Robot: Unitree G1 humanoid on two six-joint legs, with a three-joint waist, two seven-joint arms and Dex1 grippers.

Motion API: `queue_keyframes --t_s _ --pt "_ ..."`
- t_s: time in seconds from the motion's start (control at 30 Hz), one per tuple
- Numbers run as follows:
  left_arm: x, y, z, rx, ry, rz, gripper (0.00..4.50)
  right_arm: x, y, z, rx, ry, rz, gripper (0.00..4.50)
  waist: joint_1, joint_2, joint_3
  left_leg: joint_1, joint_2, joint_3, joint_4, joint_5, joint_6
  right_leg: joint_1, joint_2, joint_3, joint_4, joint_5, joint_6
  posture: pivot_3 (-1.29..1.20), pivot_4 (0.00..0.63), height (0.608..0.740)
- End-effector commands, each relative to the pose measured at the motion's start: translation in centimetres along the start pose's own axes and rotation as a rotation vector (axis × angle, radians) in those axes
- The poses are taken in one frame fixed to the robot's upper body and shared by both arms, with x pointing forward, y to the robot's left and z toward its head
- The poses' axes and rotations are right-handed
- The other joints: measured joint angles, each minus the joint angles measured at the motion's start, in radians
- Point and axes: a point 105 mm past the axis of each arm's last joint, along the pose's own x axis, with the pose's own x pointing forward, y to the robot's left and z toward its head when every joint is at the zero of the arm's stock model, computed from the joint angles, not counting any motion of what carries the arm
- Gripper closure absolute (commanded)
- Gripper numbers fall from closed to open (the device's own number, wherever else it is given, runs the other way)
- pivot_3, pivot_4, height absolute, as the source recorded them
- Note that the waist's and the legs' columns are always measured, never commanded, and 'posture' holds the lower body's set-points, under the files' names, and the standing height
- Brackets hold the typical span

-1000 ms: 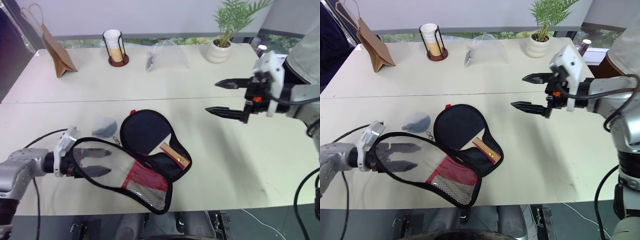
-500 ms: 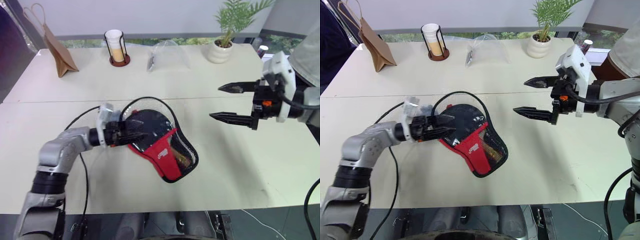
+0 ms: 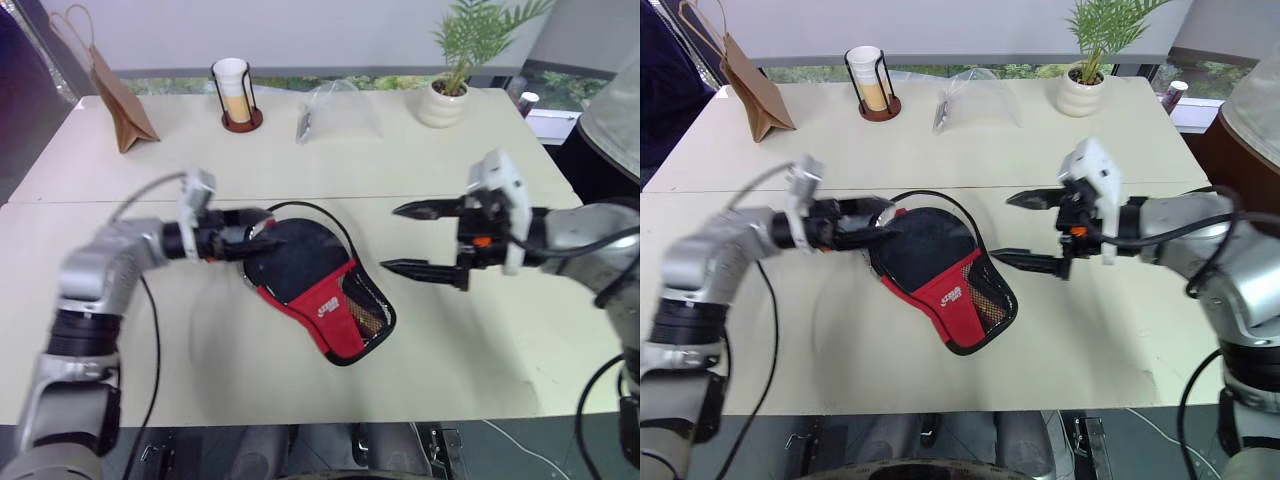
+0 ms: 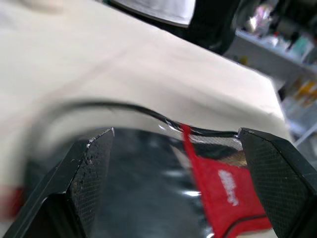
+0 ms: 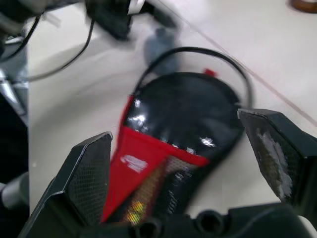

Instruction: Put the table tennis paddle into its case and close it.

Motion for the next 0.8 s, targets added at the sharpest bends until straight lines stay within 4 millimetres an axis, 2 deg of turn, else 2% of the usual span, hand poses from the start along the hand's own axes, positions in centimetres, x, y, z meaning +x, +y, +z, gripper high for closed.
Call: queue_keyframes --t_s 0.03,0.13,0.27,0.5,0.67,0.8 --pt "-2.9 1.5 1.0 0.108 0.047 0.088 0.32 2.5 0.0 0.1 -0.071 -0.038 0.020 0.06 -0.008 0.000 0.000 0.000 0.000 0.000 0.000 0.000 0.000 0.000 0.000 0.000 0.000 0.000 0.000 0.00 0.150 0.740" --pt "-4.3 2.4 0.6 0.147 0.099 0.141 0.32 4.8 -0.2 -0.6 -0.082 -0.060 0.039 0.06 -0.013 0.000 0.000 0.000 -0.001 0.000 0.000 0.000 0.000 0.000 0.000 0.000 0.000 0.000 0.000 0.00 0.150 0.740" --pt "-5.3 2.6 -0.5 0.147 0.144 0.148 0.32 7.2 -0.4 -1.4 -0.076 -0.086 0.052 0.06 -0.013 0.000 0.000 0.000 -0.001 -0.001 0.000 0.000 0.000 0.000 0.001 0.000 0.001 0.000 0.000 0.00 0.150 0.740" --pt "-6.4 3.2 -3.7 0.165 0.230 0.194 0.32 11.5 -1.4 -2.4 -0.071 -0.105 0.026 0.06 -0.018 -0.001 0.000 0.001 0.000 -0.001 0.000 0.001 -0.001 -0.001 0.003 0.001 0.002 0.000 0.000 0.00 0.150 0.740" --pt "-6.4 3.3 -5.0 0.192 0.279 0.186 0.32 12.1 -1.6 -2.5 -0.101 -0.097 0.034 0.06 -0.015 -0.001 0.000 0.001 0.000 -0.001 0.000 0.001 -0.002 -0.001 0.003 0.001 0.003 0.001 0.000 0.00 0.150 0.740" --pt "-6.0 3.8 -6.0 0.223 0.313 0.183 0.32 11.4 -0.8 -2.3 -0.101 -0.090 0.080 0.06 -0.014 -0.001 0.000 0.001 0.000 -0.001 0.000 0.001 -0.002 -0.001 0.003 0.001 0.003 0.001 0.000 0.00 0.150 0.740"
